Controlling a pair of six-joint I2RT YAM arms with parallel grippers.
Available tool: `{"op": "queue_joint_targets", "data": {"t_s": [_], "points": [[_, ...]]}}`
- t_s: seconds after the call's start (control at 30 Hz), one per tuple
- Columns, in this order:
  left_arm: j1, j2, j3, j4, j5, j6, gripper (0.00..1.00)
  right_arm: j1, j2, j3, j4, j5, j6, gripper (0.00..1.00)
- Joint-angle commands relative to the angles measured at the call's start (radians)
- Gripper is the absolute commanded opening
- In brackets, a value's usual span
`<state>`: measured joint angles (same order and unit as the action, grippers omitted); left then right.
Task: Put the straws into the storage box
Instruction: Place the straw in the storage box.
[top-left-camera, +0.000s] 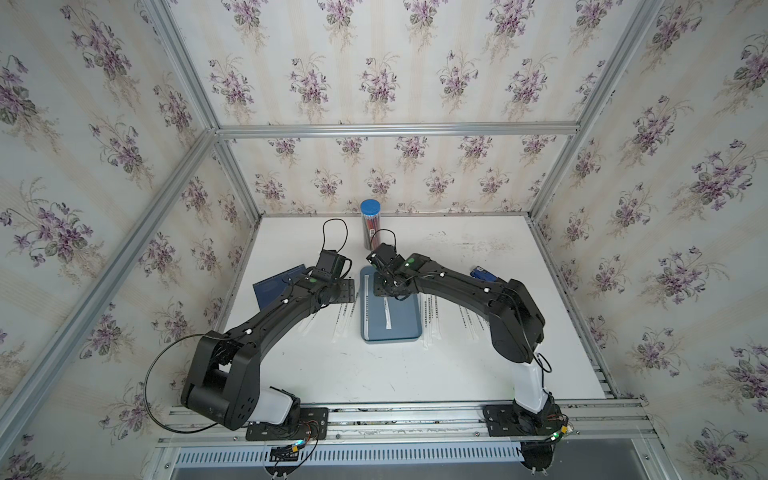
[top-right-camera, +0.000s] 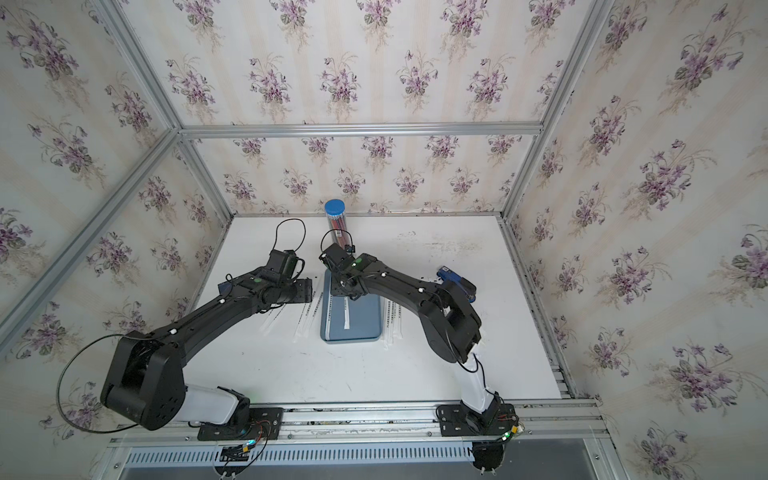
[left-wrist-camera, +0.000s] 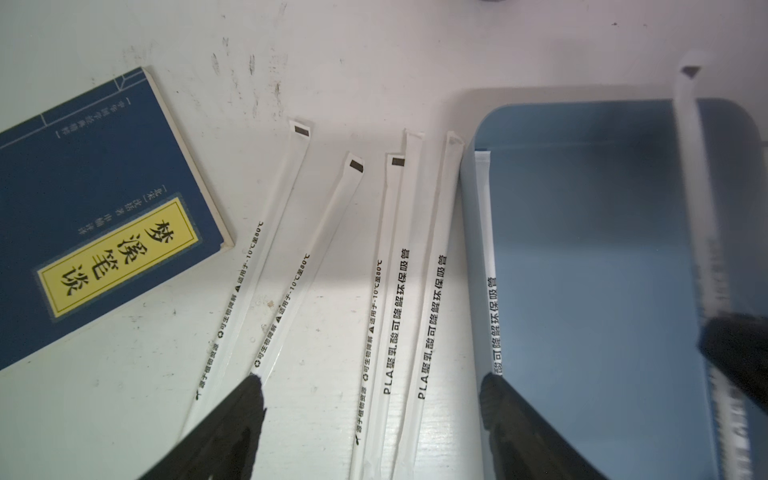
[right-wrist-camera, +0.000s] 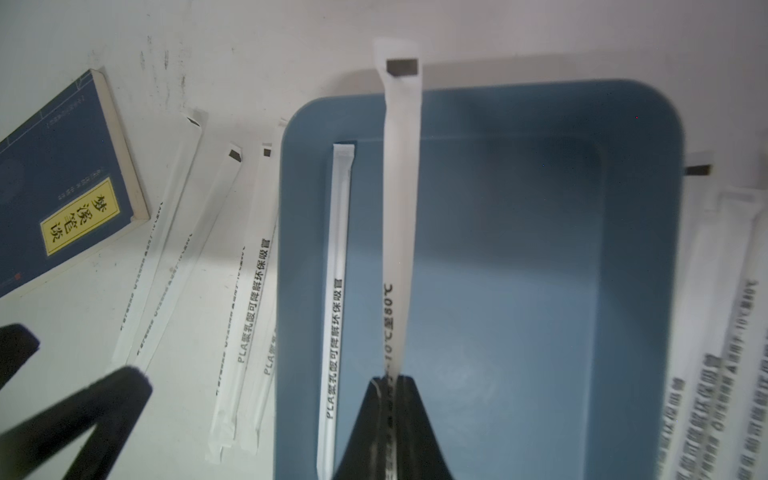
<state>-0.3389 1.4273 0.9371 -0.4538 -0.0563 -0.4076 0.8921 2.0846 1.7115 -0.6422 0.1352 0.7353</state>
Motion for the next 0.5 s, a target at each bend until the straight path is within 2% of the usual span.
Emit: {"op": "queue_joint_targets", "data": {"t_s": [0.0, 0.47], "points": [[0.015, -0.005, -0.014, 0.013, 0.028, -0.012, 0.82, 0.007, 0.059, 0.041, 0.008, 0.002, 0.041, 0.1], [0.027, -0.034, -0.035, 0.032, 0.051, 0.002, 0.82, 0.046, 0.204, 0.098, 0.003, -0.002, 0.09, 0.11]]}}
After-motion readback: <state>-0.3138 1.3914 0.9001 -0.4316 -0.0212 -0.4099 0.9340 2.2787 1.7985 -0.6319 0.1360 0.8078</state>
